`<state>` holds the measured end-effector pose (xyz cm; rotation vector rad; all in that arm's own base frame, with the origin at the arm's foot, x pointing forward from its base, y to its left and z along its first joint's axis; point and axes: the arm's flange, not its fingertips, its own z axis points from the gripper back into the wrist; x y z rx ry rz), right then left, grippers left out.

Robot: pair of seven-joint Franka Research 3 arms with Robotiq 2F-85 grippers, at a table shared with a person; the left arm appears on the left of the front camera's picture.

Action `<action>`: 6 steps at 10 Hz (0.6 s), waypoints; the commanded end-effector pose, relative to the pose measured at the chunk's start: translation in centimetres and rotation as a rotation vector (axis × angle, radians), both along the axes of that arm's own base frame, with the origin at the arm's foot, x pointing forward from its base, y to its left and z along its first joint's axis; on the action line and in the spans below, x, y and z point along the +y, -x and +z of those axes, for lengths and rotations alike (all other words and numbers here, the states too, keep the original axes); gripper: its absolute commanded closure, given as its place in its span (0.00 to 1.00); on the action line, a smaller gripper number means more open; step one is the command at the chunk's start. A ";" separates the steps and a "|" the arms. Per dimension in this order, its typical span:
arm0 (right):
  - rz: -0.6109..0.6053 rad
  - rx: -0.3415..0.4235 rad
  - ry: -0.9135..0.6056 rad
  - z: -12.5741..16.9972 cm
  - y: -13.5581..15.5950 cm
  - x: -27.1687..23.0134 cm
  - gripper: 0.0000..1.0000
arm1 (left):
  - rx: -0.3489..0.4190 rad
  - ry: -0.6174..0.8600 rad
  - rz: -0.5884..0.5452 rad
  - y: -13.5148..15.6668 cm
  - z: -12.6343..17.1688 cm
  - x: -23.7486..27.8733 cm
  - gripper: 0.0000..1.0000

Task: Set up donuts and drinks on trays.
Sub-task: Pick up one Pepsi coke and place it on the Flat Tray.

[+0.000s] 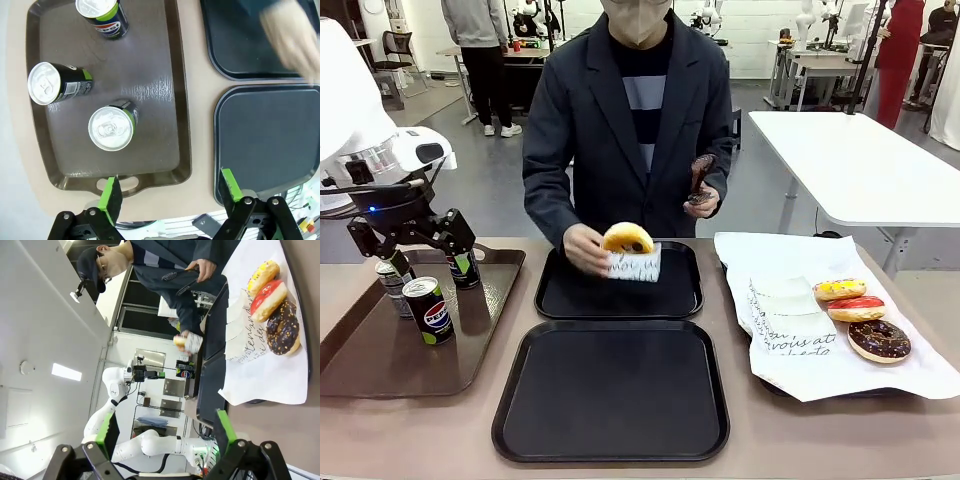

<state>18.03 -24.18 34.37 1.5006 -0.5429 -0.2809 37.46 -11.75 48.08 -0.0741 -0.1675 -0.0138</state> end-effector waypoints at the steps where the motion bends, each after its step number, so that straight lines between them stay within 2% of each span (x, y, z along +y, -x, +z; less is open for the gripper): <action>1: -0.014 -0.033 -0.007 0.0 -0.2 0.2 0.00 | -0.002 0.003 0.028 0.1 0.3 -0.2 0.00; 3: -0.014 -0.033 -0.007 0.0 -0.2 0.2 0.00 | -0.002 0.002 0.008 0.0 0.1 0.0 0.00; 4: -0.014 -0.033 -0.007 0.0 -0.2 0.2 0.00 | -0.005 0.017 0.080 -1.1 -0.2 1.5 0.00; 6: -0.014 -0.033 -0.007 0.0 -0.2 0.2 0.00 | 0.028 0.035 0.095 -3.4 -1.8 3.0 0.00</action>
